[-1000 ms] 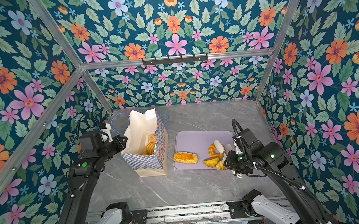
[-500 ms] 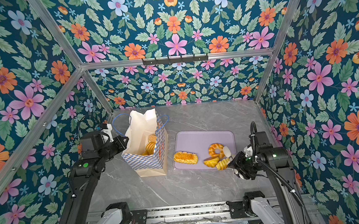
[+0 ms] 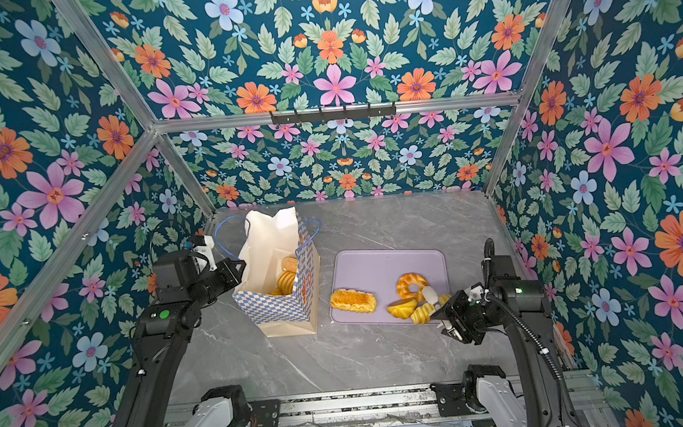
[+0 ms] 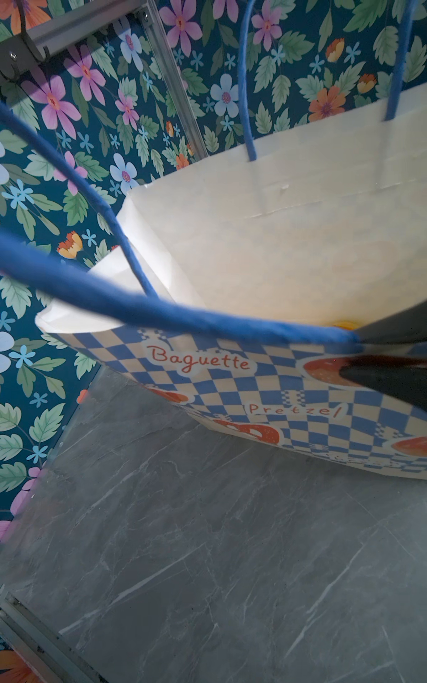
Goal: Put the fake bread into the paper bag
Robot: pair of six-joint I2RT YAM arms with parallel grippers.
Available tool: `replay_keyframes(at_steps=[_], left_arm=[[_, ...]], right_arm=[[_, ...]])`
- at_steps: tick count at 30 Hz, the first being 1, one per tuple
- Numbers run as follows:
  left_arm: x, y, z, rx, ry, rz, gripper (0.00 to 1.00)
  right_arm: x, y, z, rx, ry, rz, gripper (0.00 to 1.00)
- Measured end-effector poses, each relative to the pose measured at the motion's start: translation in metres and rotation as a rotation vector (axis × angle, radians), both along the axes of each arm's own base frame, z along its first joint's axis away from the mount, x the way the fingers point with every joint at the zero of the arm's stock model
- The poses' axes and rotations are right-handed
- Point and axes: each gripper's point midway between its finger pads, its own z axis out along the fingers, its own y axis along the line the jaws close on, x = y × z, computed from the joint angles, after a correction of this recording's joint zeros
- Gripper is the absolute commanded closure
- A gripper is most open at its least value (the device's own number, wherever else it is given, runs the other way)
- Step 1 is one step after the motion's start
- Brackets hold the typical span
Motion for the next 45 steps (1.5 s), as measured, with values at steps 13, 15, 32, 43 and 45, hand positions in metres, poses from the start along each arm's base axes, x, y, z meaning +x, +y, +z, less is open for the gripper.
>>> replay_keyframes(at_steps=[13,15,32,43,45], left_arm=[[0.002,-0.005,-0.005,-0.016,0.005,-0.024,0.87],[0.003,-0.006,-0.007,-0.022,0.009,-0.028,0.88],[0.003,-0.007,-0.009,-0.026,0.0,-0.035,0.87],[0.003,-0.009,-0.011,-0.032,-0.003,-0.045,0.87],[0.003,-0.009,-0.012,-0.033,-0.003,-0.047,0.87]], right_arm=[[0.004,-0.002,-0.016,-0.002,0.049,-0.034,0.57],[0.004,-0.003,-0.017,-0.003,0.054,-0.04,0.57],[-0.002,-0.01,-0.002,-0.053,0.051,-0.075,0.58],[-0.003,-0.012,-0.018,-0.059,0.11,-0.09,0.56],[-0.001,-0.012,-0.022,-0.058,0.114,-0.095,0.55]])
